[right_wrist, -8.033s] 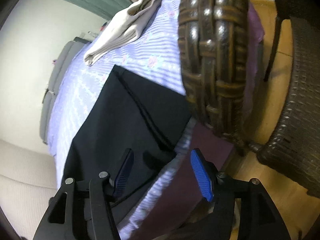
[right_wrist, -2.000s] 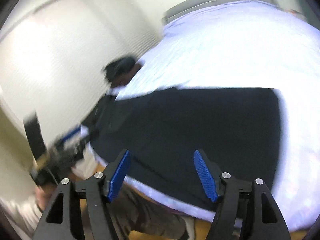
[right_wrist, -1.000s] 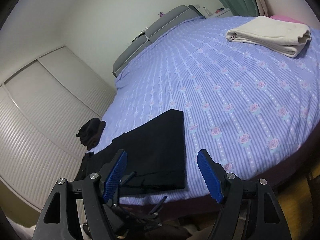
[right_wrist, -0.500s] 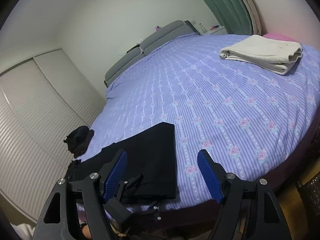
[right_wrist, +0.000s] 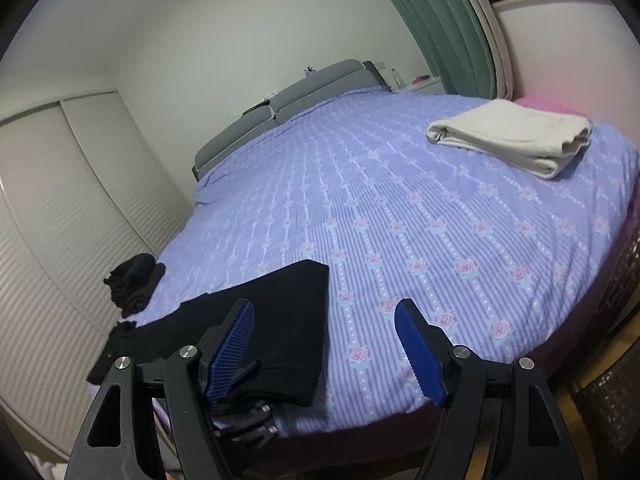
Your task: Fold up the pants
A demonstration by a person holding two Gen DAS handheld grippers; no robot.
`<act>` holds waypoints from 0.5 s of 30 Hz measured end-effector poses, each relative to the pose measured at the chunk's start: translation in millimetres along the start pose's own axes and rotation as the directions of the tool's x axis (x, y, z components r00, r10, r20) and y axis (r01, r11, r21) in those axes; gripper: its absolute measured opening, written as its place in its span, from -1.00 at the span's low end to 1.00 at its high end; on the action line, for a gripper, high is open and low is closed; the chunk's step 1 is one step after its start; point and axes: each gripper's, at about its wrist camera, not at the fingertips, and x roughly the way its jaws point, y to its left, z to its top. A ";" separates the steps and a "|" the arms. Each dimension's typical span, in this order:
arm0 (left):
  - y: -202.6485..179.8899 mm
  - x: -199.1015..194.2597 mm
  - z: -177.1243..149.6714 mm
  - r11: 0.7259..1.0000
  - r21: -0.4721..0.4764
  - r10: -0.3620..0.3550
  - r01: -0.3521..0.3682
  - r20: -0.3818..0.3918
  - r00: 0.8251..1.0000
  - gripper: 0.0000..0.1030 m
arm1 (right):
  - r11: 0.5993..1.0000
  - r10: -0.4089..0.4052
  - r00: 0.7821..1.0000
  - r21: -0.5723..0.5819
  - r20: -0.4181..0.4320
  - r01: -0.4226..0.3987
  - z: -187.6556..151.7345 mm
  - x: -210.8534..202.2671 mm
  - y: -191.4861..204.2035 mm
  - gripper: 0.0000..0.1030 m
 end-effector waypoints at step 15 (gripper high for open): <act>55.5 -28.3 20.2 0.963 -0.248 -0.089 0.101 0.058 0.994 -0.81 | 1.000 0.021 1.000 0.011 0.001 -0.021 1.7 -1.0 -0.2 0.44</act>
